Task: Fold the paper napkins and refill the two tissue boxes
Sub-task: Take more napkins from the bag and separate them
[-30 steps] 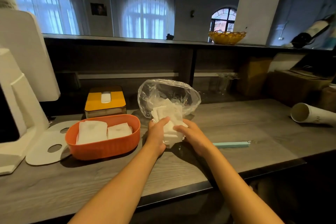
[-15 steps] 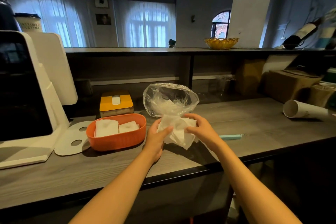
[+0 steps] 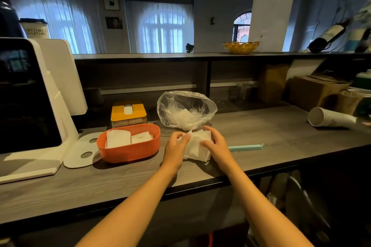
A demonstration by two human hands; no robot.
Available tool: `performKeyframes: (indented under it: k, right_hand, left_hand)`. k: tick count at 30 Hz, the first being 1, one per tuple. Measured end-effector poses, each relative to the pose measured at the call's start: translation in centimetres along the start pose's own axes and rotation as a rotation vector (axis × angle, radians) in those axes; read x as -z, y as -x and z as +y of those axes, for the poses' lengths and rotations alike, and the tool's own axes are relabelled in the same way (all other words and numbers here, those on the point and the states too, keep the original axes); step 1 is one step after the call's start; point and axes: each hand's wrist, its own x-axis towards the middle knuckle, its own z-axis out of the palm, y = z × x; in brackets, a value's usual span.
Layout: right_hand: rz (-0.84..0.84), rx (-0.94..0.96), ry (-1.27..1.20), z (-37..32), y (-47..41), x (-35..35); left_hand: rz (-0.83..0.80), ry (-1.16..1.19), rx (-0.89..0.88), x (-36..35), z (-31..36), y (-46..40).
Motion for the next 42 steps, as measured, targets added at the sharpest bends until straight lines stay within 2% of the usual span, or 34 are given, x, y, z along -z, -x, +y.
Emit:
performKeyframes:
  k: [2,6,10,17,20,25,28,34,39,42]
  right_hand:
    - [0.049,-0.040,-0.044,-0.2,-0.2,-1.0]
    - [0.354,-0.117,-0.084,-0.6,-0.7,-2.8]
    - [0.495,-0.158,-0.083,-1.0,-1.0,-3.8]
    - [0.450,-0.091,-0.020,-0.2,-0.4,-5.0]
    - [0.460,-0.100,-0.045,0.1,-0.5,-4.7]
    - [0.411,-0.085,-0.045,-0.2,-0.3,-4.9]
    - [0.463,-0.099,-0.078,-0.2,-0.2,-4.8]
    - [0.379,-0.031,-0.078,-0.5,-0.1,-5.2]
    - [0.413,-0.118,-0.205,-0.6,-0.1,-5.0]
    - [0.388,-0.090,-0.197,-1.0,0.1,-5.0]
  left_hand:
    - [0.089,-0.029,-0.027,-1.1,0.2,-0.1]
    - [0.290,-0.065,-0.075,-2.3,0.8,-0.1]
    - [0.350,-0.027,-0.085,-2.1,0.2,0.0]
    - [0.270,-0.089,-0.110,-1.7,-1.0,-0.3]
    - [0.298,-0.123,-0.099,-1.5,-1.3,-0.5]
    - [0.301,0.005,-0.136,-1.3,-0.8,0.1]
    - [0.276,0.055,-0.109,-1.3,-0.8,0.3]
    - [0.342,0.054,-0.141,-1.5,-0.9,0.4]
    - [0.417,0.031,-0.119,-1.5,-0.6,0.3]
    - [0.299,-0.048,-0.149,-1.1,-1.0,-0.3]
